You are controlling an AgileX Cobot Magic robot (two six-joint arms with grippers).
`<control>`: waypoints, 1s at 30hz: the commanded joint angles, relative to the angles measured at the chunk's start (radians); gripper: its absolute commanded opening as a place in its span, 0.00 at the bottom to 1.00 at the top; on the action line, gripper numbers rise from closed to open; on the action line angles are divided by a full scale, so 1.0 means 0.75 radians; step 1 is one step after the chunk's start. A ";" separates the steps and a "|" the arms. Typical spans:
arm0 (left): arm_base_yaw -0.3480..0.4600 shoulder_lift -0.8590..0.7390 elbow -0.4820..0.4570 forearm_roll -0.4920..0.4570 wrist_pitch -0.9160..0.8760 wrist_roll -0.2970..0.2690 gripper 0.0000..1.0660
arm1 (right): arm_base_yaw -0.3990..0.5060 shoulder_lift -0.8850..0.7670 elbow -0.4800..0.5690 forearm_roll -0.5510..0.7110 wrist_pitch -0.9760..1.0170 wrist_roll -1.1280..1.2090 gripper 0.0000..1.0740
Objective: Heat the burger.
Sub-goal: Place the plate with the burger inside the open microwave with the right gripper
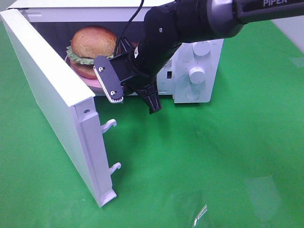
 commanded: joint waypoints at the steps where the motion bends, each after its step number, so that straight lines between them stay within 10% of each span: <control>1: 0.004 -0.021 -0.001 0.003 -0.023 0.004 0.95 | -0.001 0.011 -0.055 -0.008 -0.067 0.017 0.02; 30: 0.004 -0.020 -0.001 0.003 -0.023 0.004 0.95 | -0.064 0.197 -0.317 -0.108 -0.032 0.152 0.07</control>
